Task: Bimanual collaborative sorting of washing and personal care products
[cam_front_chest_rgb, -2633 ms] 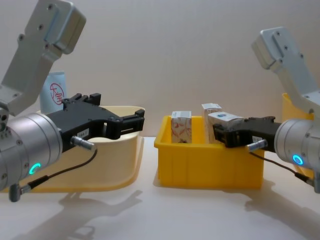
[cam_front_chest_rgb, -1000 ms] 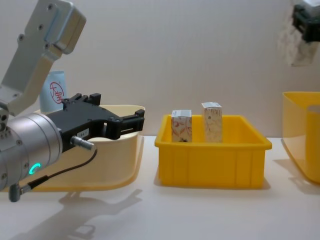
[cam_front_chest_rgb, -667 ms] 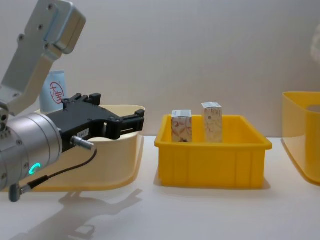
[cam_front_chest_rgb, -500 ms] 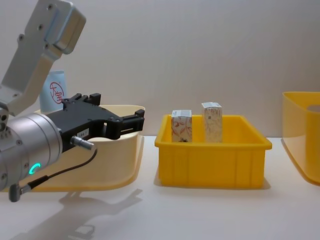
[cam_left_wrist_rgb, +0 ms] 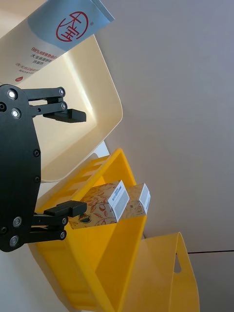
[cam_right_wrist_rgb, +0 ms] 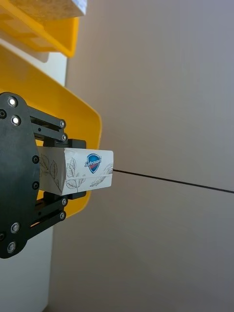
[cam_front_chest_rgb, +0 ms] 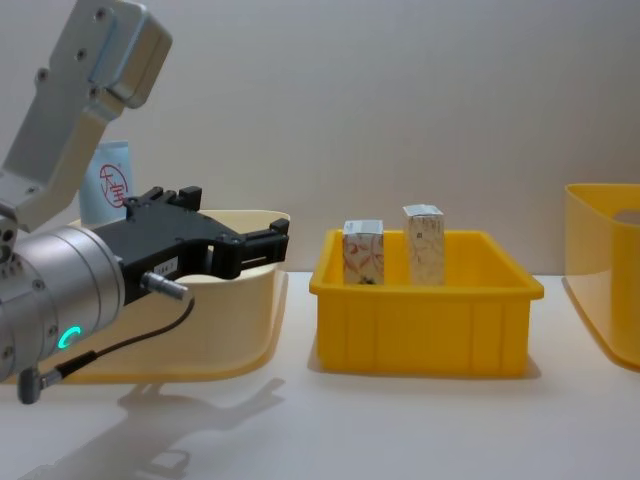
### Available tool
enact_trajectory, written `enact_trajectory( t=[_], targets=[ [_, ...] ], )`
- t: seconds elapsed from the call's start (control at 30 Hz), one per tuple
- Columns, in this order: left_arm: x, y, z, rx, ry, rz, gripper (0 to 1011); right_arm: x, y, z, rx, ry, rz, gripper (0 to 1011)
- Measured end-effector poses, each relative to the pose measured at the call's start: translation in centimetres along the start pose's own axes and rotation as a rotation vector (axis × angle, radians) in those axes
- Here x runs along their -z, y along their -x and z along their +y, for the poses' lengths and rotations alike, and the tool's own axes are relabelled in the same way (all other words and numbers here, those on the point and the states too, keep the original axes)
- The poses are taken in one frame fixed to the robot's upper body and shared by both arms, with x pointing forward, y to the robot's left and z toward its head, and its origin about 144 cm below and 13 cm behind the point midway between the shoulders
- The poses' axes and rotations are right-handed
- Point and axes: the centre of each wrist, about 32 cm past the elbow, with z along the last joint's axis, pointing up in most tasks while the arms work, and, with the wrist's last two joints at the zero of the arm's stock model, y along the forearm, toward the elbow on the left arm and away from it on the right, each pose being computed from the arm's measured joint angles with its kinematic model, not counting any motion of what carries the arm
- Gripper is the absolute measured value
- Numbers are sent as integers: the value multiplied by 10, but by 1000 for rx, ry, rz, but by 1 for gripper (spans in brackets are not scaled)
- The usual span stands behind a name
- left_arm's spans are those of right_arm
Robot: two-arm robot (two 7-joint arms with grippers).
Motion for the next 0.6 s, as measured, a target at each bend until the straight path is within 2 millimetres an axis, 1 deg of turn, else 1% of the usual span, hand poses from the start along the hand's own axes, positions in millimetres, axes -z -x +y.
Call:
enact_trajectory(
  t=[0.3, 0.6],
  targets=[
    [0, 0, 0, 0, 0, 0, 1000, 4, 2, 2, 3, 109, -8, 444],
    [0, 0, 0, 0, 0, 0, 1000, 10, 7, 6, -28, 179, -2, 444]
  ],
)
